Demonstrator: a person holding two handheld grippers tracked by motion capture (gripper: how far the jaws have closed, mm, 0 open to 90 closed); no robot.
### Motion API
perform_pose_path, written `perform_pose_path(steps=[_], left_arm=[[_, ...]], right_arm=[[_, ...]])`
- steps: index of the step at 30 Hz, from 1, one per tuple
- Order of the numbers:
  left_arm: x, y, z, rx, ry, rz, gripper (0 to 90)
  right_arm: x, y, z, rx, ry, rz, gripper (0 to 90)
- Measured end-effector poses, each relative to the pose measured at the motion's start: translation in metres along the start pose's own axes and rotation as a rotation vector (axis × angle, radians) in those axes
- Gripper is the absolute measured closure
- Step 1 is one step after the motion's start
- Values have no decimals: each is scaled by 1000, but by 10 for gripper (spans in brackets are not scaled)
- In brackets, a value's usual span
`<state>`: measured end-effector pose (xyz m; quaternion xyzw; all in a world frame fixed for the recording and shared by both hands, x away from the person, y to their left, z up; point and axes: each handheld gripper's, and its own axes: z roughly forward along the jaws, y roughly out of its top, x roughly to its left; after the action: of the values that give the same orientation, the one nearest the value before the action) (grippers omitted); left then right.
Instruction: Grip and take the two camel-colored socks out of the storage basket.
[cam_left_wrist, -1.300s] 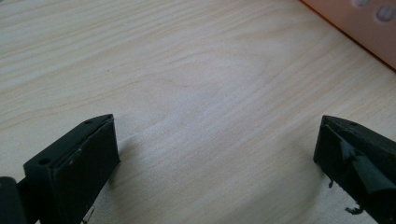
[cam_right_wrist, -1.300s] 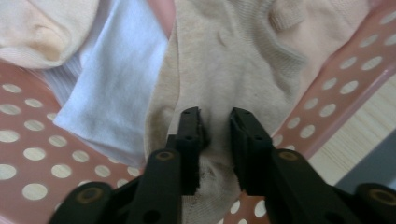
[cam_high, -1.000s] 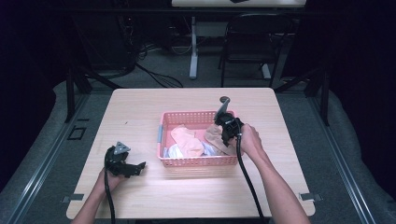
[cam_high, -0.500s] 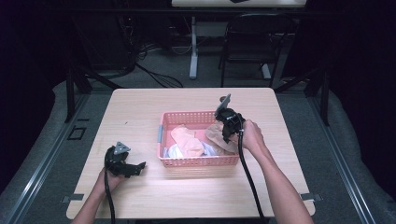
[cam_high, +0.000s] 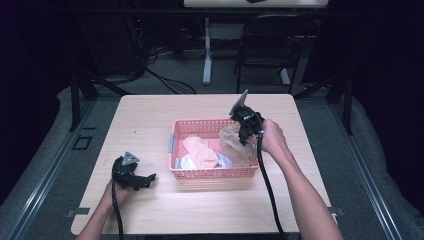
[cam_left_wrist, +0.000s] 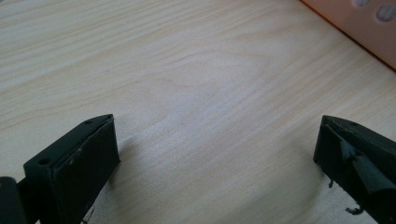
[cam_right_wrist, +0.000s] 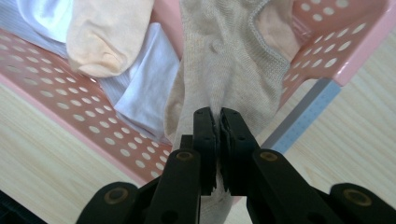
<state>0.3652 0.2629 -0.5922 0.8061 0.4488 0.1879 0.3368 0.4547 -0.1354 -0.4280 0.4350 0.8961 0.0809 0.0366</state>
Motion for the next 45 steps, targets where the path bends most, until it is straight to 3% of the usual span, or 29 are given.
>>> perform_pose_path(steps=[9,21,32,45], left_arm=[[0,0,0,1,0,4,0],[0,0,0,0,1,2,0],[0,0,0,1,1,4,0],[0,0,0,0,1,3,0]], right_arm=[[0,1,-25,-34,-18,-8,853],[-2,-2,-30,-43,-19,-4,852],[-15,-18,-38,-54,-34,21,851],[-40,-49,-53,-74,-57,77,850]])
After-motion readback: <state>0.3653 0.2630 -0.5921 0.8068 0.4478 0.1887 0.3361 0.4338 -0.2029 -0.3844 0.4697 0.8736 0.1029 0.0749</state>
